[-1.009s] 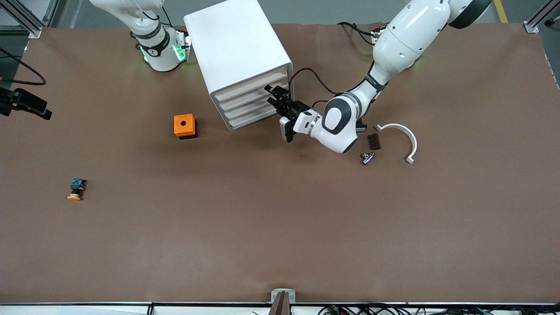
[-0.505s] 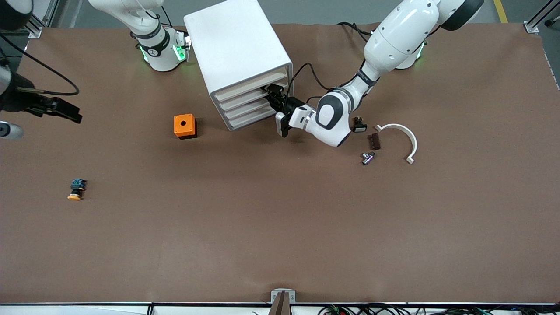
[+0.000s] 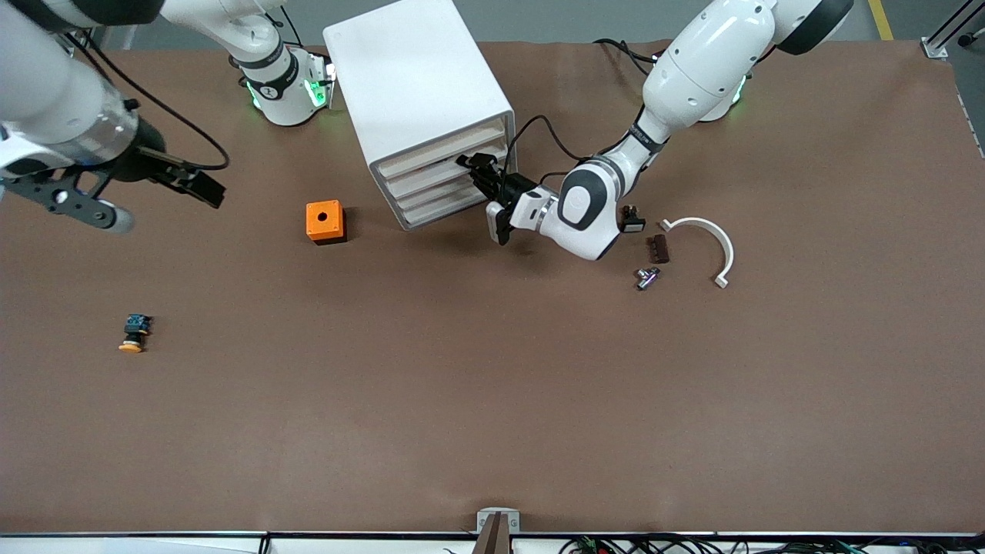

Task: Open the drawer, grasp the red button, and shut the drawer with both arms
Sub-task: 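Reach the right gripper into the drawer while the left gripper withdraws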

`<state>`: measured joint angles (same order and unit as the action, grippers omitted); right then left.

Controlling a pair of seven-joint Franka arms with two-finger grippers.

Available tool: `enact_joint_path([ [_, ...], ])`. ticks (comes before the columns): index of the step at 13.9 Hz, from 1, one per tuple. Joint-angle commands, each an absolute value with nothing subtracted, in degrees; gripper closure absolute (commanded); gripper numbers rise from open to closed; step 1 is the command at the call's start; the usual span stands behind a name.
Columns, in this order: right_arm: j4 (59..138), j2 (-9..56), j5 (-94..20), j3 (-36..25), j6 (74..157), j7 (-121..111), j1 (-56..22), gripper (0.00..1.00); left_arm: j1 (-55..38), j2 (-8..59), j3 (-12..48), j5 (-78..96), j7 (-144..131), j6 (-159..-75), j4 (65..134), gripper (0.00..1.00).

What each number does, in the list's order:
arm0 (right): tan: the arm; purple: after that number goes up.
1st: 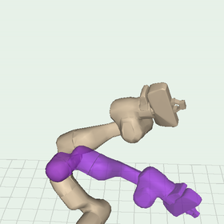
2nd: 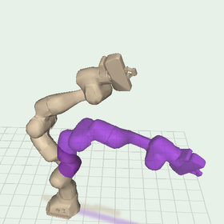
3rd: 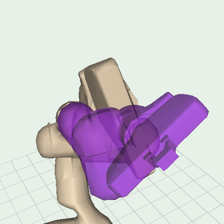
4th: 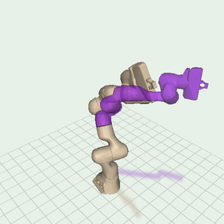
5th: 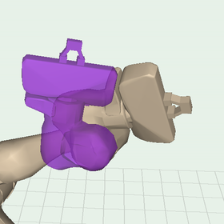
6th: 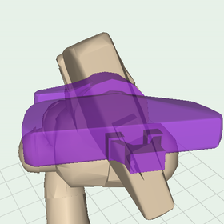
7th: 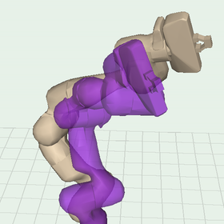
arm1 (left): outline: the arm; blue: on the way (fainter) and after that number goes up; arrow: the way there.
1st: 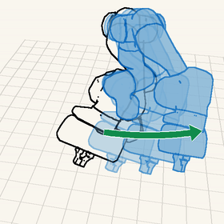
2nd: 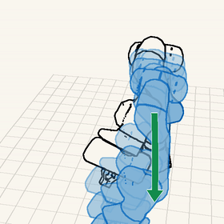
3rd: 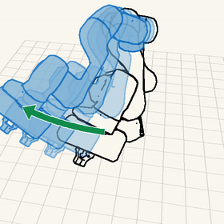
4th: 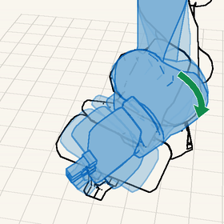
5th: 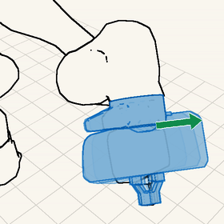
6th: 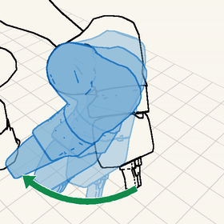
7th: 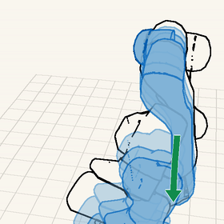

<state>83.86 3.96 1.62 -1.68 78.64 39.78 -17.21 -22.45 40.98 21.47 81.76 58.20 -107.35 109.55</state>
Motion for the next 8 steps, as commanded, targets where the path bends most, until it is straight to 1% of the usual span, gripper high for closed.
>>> enact_joint_path([
  [1,83.9,3.5,1.3,-2.2,78.8,48.2,-22.1,0.00,-21.7,41.7,20.8,80.9,54.3,-106.9,107.0,0.98],
  [4,84.0,4.1,1.2,-2.2,80.2,58.7,-27.1,0.00,-19.8,43.5,20.0,76.5,49.6,-104.6,103.1,0.99],
  [7,84.0,6.8,0.6,-2.2,83.0,69.5,-32.1,0.00,-17.7,45.8,19.5,72.6,47.1,-103.4,99.9,0.99],
  [8,84.0,7.8,-1.2,-2.2,84.5,73.8,-33.2,0.00,-17.3,46.6,19.2,71.6,46.8,-102.8,98.5,0.99],
])
